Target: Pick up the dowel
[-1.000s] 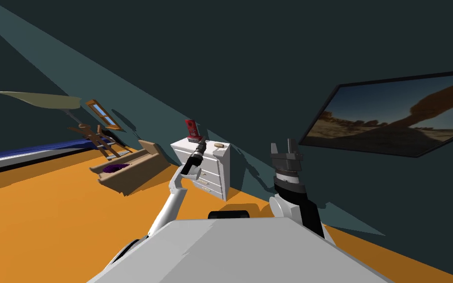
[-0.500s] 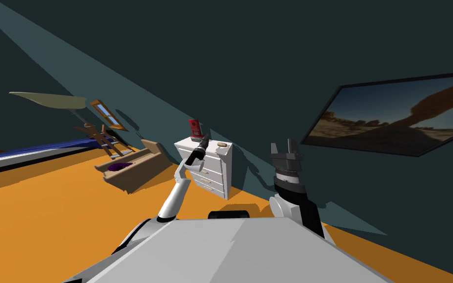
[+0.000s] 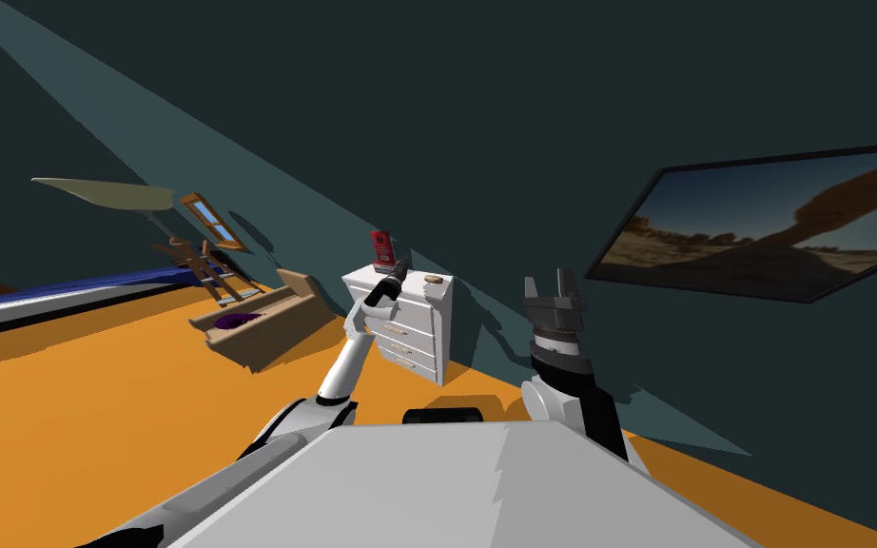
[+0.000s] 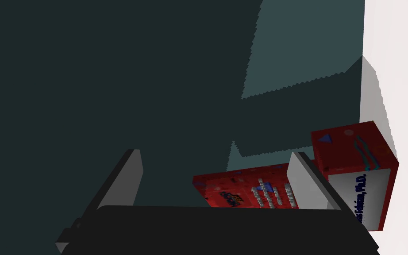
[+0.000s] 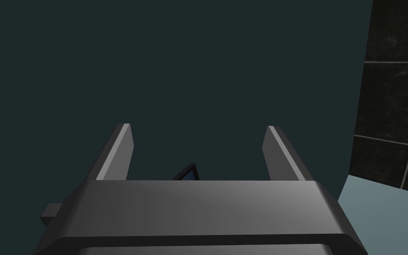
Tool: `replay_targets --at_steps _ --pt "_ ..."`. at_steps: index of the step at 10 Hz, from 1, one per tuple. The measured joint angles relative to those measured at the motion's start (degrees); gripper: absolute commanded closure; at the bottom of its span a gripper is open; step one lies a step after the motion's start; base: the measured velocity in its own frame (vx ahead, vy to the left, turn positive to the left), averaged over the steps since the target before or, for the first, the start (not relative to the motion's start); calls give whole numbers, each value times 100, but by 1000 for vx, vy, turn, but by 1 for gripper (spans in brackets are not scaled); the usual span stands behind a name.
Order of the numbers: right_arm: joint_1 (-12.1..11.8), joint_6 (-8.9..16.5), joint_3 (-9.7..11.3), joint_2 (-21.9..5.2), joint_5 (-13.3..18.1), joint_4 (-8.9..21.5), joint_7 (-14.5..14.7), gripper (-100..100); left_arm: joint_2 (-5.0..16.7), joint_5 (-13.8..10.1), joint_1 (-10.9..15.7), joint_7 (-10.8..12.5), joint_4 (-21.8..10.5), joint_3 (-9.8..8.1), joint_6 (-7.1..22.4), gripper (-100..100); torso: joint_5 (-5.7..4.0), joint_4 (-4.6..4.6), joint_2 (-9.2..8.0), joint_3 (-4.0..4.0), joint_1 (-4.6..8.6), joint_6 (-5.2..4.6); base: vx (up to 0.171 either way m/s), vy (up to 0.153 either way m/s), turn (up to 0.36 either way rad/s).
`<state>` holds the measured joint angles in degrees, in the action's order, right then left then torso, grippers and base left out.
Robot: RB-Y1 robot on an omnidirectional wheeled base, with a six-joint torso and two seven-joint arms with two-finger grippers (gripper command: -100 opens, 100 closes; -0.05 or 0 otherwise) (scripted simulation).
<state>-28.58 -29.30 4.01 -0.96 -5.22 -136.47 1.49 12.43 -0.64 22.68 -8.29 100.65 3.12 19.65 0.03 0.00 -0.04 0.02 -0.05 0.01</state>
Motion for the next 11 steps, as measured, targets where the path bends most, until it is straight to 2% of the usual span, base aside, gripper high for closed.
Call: replay_targets --at_steps 4,5,9,11 --pt "0 0 0 0 0 0 0 0 20 -89 716 -69 -552 -29 635 -100 1 -1 -4 2 -7 0 -20 37 14" --pt "0 0 0 0 0 0 0 0 26 -98 798 -74 -557 -30 767 -100 0 0 -1 1 1 0 -12 26 38" --pt "0 0 0 0 0 0 0 0 17 -181 1437 -122 -1013 -69 1469 -100 0 0 0 0 1 0 -9 22 18" --pt "0 0 0 0 0 0 0 0 16 -220 1723 -132 -1266 -88 1716 -100 -1 1 2 -2 5 0 -5 11 31"
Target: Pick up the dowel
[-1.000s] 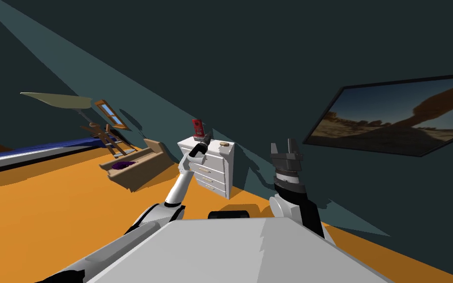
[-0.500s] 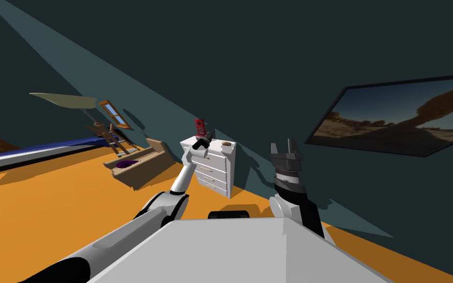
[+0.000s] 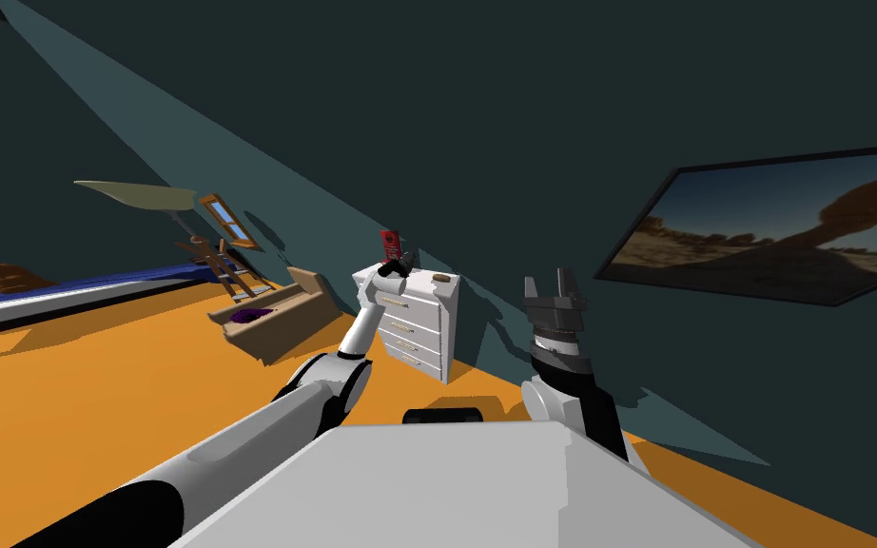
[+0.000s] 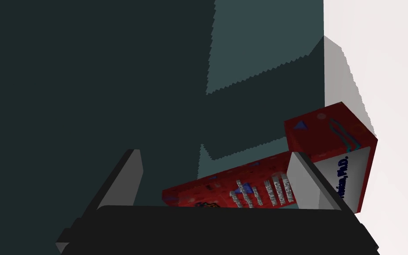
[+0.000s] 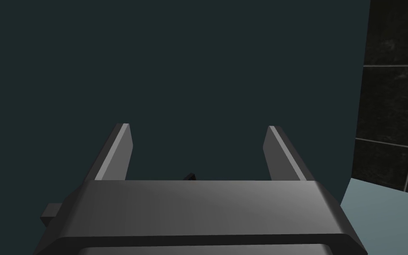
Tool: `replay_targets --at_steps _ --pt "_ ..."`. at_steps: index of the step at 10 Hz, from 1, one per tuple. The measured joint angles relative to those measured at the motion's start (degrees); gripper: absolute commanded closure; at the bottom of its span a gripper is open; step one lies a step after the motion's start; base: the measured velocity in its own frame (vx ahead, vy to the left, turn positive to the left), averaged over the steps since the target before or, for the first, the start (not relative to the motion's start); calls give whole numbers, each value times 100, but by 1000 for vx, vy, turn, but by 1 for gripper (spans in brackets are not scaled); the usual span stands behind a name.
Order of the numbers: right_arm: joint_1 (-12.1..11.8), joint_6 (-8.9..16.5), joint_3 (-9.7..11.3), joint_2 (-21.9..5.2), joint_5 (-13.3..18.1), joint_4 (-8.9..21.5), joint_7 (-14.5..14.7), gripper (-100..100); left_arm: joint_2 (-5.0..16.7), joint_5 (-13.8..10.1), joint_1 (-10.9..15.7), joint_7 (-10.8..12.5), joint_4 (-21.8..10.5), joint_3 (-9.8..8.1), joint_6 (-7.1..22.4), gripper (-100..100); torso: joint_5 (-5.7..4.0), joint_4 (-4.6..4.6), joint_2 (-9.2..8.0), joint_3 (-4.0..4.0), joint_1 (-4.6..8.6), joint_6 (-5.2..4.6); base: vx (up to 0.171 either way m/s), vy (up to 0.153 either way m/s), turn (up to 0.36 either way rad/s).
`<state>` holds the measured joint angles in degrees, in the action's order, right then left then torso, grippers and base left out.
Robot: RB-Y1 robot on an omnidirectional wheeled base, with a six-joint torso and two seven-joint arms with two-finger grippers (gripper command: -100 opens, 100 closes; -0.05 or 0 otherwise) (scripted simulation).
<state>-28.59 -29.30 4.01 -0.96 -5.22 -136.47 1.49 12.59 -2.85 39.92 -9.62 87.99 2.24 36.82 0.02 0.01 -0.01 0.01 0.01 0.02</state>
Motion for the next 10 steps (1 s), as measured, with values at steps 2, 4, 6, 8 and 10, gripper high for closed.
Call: replay_targets --at_steps 2,4,6,8,10 --pt "0 0 0 0 0 0 0 0 -4 -56 324 -14 -273 -29 317 -100 0 0 1 -1 0 0 -1 11 30" --pt "0 0 0 0 0 0 0 0 -5 -83 565 -19 -416 -44 592 -100 0 1 1 -1 3 0 1 1 23" --pt "0 0 0 0 0 0 0 0 -21 -132 860 -24 -688 -73 877 -100 -1 1 2 -1 5 0 5 -2 32" --pt "0 0 0 0 0 0 0 0 -30 -200 1189 -27 -973 -114 1204 -100 -1 1 3 -2 7 0 9 -8 28" --pt "0 0 0 0 0 0 0 0 -61 -250 1499 -19 -1242 -151 1538 -100 -2 2 4 -3 10 0 10 -14 36"
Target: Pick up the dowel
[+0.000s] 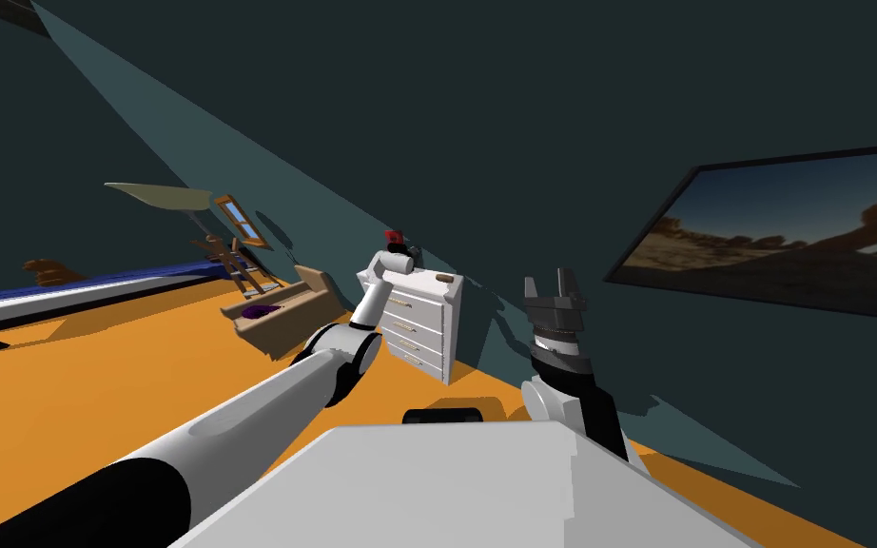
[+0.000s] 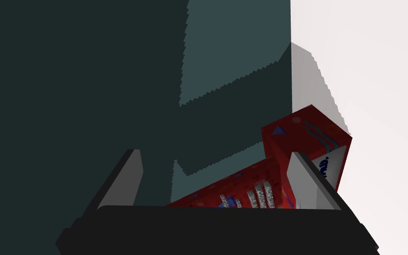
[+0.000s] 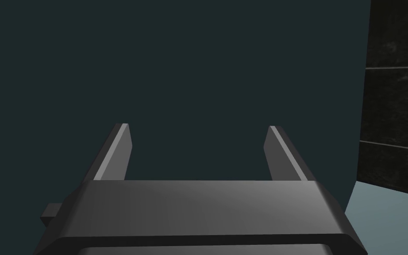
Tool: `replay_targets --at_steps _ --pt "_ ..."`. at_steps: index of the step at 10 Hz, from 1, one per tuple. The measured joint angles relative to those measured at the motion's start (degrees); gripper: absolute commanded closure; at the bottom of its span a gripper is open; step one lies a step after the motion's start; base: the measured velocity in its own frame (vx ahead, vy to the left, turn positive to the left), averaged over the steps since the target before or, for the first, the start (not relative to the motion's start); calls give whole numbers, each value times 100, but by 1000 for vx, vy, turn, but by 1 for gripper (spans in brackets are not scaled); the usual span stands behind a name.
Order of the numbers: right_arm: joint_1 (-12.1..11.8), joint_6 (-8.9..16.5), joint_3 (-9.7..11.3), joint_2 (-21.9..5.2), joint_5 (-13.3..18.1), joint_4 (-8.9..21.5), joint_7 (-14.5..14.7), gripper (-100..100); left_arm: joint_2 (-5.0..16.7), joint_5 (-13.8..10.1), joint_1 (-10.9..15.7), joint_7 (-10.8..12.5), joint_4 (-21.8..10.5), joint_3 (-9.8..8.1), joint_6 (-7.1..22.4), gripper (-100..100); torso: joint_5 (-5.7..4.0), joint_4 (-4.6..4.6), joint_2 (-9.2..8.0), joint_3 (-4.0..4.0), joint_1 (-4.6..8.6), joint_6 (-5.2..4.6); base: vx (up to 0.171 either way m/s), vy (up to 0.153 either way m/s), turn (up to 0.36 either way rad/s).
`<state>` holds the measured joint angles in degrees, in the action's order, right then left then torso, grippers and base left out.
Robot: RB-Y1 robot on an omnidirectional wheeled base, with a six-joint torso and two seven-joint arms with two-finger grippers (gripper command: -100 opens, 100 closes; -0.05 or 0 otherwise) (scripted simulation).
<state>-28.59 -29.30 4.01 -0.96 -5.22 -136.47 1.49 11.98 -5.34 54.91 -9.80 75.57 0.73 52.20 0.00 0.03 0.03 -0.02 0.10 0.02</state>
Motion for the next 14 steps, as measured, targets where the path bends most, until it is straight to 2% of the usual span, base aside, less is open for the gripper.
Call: replay_targets --at_steps 7,11,13,14 --pt "0 0 0 0 0 0 0 0 -137 -207 985 43 -950 -149 1134 -100 -2 1 2 -1 7 0 15 -24 31" --pt "0 0 0 0 0 0 0 0 -262 -295 1466 95 -1576 -222 1629 -100 -2 1 3 -2 9 0 18 -32 28" --pt "0 0 0 0 0 0 0 0 -306 -363 1626 97 -1765 -270 1884 -100 -1 2 6 -4 7 0 34 -39 48" --pt "0 0 0 0 0 0 0 0 -362 -409 1811 106 -1986 -308 2041 -100 -3 3 9 -5 14 0 26 -44 13"
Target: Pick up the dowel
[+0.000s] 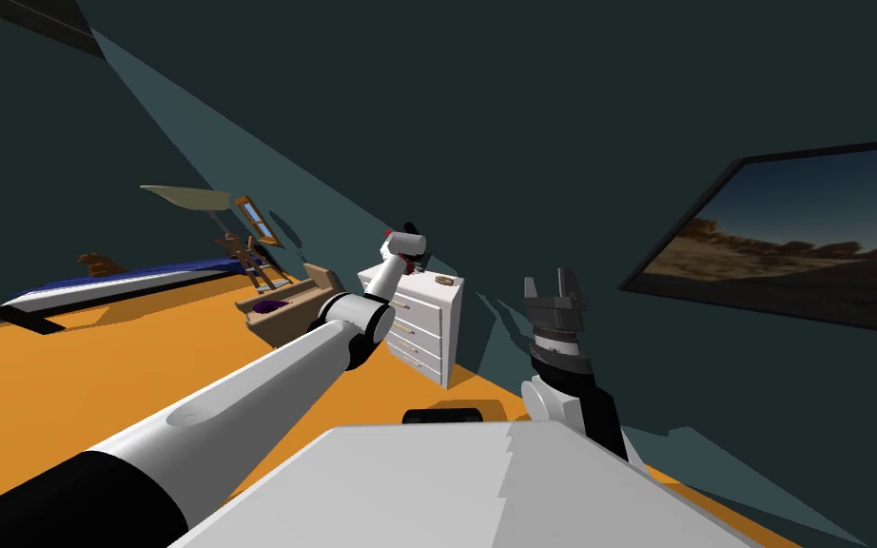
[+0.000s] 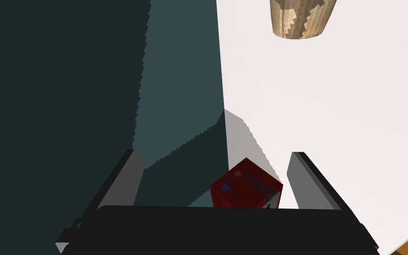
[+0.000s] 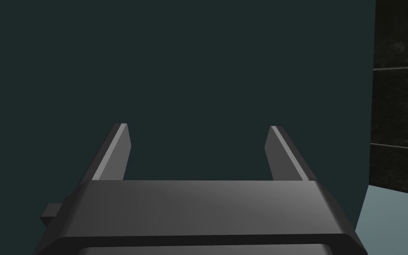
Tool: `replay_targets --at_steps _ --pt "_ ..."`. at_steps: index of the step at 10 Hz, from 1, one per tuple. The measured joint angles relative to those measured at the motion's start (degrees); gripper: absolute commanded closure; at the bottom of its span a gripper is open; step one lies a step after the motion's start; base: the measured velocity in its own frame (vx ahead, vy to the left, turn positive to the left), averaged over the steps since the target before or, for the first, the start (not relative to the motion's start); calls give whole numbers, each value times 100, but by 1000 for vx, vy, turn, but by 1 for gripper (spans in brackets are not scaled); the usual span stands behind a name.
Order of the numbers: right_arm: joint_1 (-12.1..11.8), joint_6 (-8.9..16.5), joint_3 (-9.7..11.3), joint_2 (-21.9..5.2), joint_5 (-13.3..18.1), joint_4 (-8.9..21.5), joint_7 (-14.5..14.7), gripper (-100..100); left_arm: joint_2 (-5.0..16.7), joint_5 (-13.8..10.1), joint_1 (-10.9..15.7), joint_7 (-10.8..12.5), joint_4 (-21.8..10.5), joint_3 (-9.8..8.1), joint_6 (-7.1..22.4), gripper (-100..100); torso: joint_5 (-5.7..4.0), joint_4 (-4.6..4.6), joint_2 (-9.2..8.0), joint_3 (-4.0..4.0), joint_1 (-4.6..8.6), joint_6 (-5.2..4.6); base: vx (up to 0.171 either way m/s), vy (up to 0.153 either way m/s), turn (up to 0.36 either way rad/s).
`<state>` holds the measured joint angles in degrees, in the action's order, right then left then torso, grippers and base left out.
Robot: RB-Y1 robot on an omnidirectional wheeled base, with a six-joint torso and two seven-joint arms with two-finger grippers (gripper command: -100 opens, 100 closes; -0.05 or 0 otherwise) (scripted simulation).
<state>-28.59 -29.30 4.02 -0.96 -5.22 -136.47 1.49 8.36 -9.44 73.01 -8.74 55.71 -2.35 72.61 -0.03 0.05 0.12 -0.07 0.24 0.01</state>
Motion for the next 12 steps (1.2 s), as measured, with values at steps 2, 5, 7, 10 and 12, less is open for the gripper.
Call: replay_targets --at_steps 2,5,7,10,12 --pt "0 0 0 0 0 0 0 0 -92 -34 94 32 -127 -26 276 -100 0 -1 -6 3 -1 0 13 -38 20" --pt "0 0 0 0 0 0 0 0 -222 -74 253 76 -388 -57 512 -100 2 -1 -6 3 -8 1 19 -30 23" --pt "0 0 0 0 0 0 0 0 -360 -136 453 75 -808 -109 610 -100 0 0 -4 2 -2 0 24 -45 28" --pt "0 0 0 0 0 0 0 0 -676 -159 360 130 -800 -114 955 -100 2 1 -7 3 -6 0 13 -27 16" --pt "1 0 0 0 0 0 0 0 -739 -197 484 126 -1046 -147 982 -100 4 -2 -10 6 -16 1 2 -4 -2"
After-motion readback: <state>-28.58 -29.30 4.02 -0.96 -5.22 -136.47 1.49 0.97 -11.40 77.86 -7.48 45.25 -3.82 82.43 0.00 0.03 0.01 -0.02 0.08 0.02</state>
